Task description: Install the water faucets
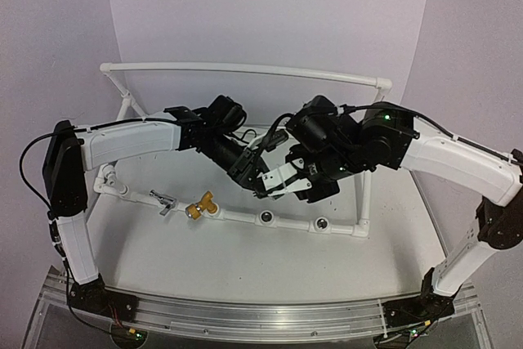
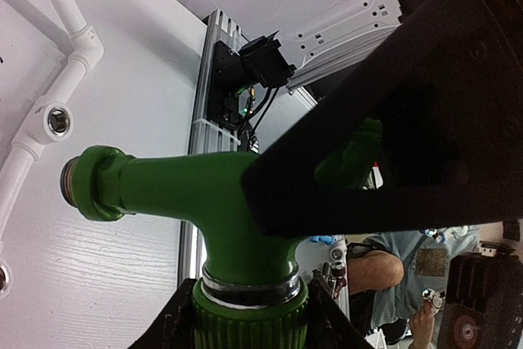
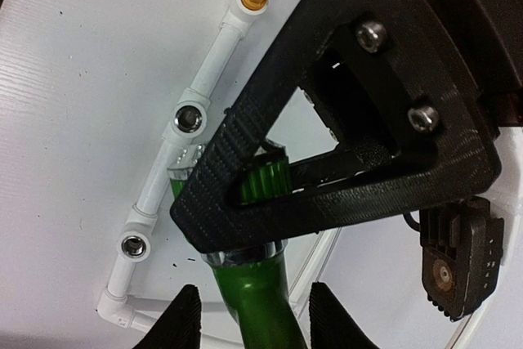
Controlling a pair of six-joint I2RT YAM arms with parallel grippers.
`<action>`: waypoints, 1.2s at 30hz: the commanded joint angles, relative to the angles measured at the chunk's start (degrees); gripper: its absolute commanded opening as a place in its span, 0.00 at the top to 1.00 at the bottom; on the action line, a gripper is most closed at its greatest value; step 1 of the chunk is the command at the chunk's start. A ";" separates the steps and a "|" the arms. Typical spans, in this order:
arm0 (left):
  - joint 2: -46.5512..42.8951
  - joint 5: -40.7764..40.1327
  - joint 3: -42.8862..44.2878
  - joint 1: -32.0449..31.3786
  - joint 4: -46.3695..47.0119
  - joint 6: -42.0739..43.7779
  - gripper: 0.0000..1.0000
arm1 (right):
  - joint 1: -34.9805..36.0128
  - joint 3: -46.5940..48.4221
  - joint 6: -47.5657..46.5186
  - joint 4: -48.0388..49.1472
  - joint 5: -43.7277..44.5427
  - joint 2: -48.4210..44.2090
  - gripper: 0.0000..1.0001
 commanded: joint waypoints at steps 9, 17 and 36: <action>-5.47 0.79 -1.85 0.18 1.22 2.38 0.67 | 0.11 1.98 1.54 0.31 2.71 0.53 0.97; -16.06 -11.87 -10.13 0.85 11.37 2.30 0.01 | 0.10 4.56 7.93 0.27 -2.39 -4.06 1.00; -42.28 -32.45 -37.15 -8.30 41.08 29.21 0.11 | 0.05 11.02 26.56 12.19 -27.00 -14.44 1.00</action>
